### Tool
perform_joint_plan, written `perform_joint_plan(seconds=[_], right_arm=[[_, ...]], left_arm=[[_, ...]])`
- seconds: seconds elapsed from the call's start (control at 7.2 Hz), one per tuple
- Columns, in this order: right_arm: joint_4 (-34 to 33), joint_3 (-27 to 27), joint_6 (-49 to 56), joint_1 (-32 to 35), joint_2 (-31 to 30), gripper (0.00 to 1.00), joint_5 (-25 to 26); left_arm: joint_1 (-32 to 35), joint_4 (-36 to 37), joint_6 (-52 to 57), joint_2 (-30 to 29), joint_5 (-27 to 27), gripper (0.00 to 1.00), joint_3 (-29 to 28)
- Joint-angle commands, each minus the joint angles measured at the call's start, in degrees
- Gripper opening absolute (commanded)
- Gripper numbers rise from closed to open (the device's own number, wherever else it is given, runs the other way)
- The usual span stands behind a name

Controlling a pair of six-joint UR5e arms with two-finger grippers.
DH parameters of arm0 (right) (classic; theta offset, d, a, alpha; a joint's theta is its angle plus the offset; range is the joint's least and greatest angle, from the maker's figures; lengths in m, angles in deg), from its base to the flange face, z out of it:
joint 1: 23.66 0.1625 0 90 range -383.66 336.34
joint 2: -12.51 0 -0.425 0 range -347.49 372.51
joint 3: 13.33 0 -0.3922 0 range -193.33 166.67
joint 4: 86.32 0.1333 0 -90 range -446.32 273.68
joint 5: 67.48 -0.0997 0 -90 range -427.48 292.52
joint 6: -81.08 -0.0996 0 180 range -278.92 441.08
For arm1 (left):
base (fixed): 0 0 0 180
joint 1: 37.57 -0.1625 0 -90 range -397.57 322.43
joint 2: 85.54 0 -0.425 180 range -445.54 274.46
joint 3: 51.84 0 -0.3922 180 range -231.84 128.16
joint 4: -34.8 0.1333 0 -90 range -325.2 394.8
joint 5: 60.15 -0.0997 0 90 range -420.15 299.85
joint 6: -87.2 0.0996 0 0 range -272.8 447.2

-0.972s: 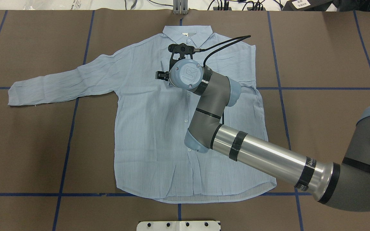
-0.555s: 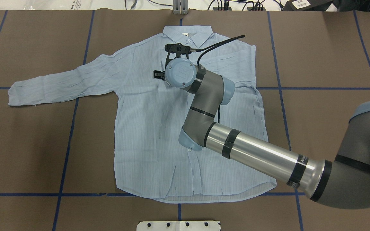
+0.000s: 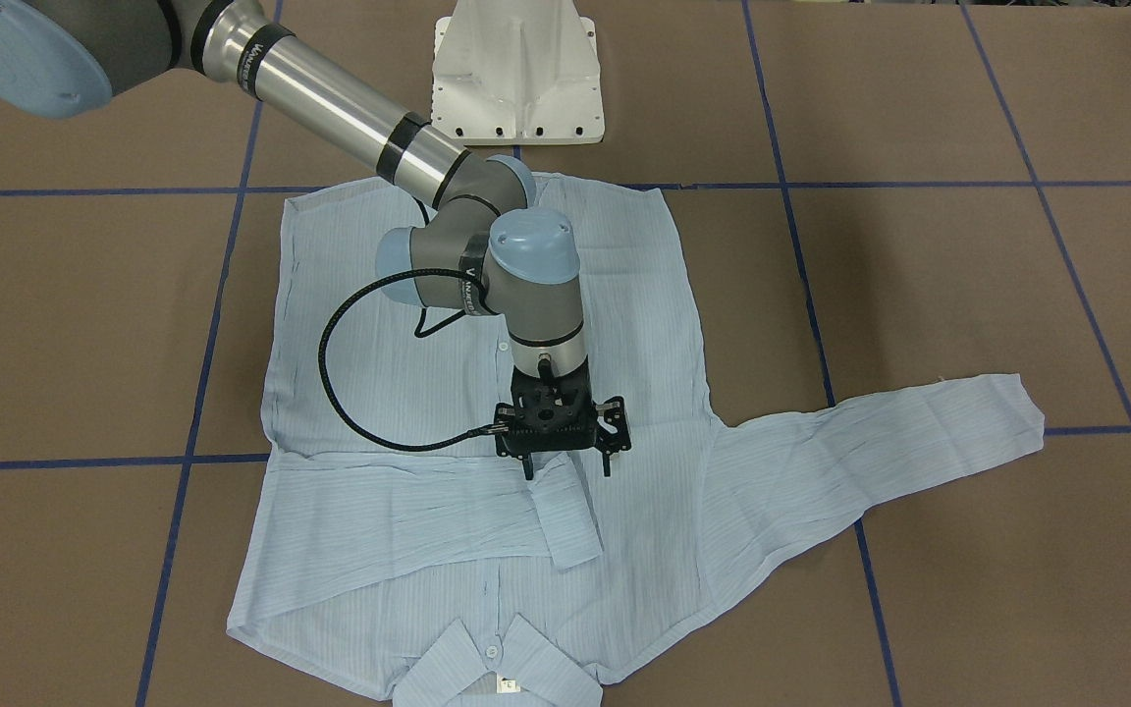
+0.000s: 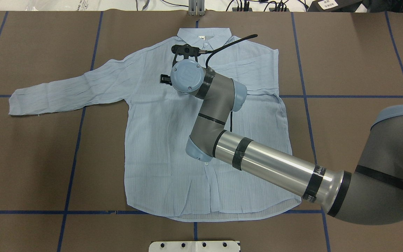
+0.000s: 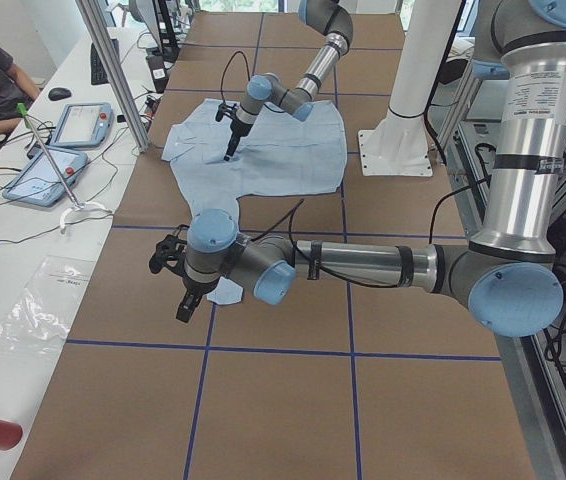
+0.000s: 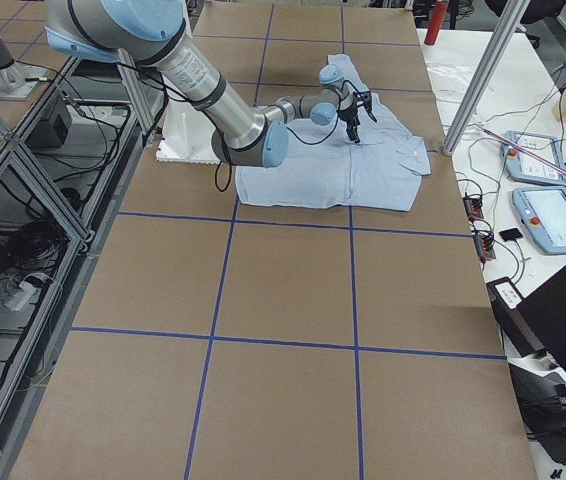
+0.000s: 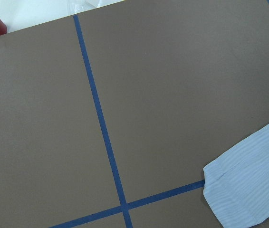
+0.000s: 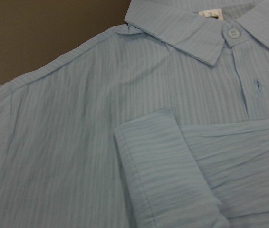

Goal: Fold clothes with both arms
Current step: 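Carry the held sleeve with the right gripper across the shirt chest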

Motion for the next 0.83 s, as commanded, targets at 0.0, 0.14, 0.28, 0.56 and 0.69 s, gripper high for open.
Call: perform_joint_plan(seconds=[0.0,0.14,0.28,0.56,0.69], right_arm=[[0.44,-2.83,0.07,-1.06,3.06,0.97,-0.06],[0.53,-3.19,0.16,-1.94,3.85,0.97,-0.06],[0.53,-3.46,0.16,-2.9,5.51,0.97,-0.06],[0.09,-2.24,-0.36,-2.91,7.55,0.98,-2.59],[-2.61,1.08,-0.63,-2.56,7.37,0.98,-3.13]], left_arm=[[0.02,0.0,0.04,0.0,0.0,1.0,-0.1],[0.02,0.0,0.13,-0.09,0.0,1.0,-0.1],[-0.07,0.0,0.13,-0.09,0.0,1.0,-0.1],[-0.15,0.17,-0.22,-0.17,-0.26,1.0,-0.02],[-2.24,0.0,-3.53,-0.26,-0.35,1.0,0.16]])
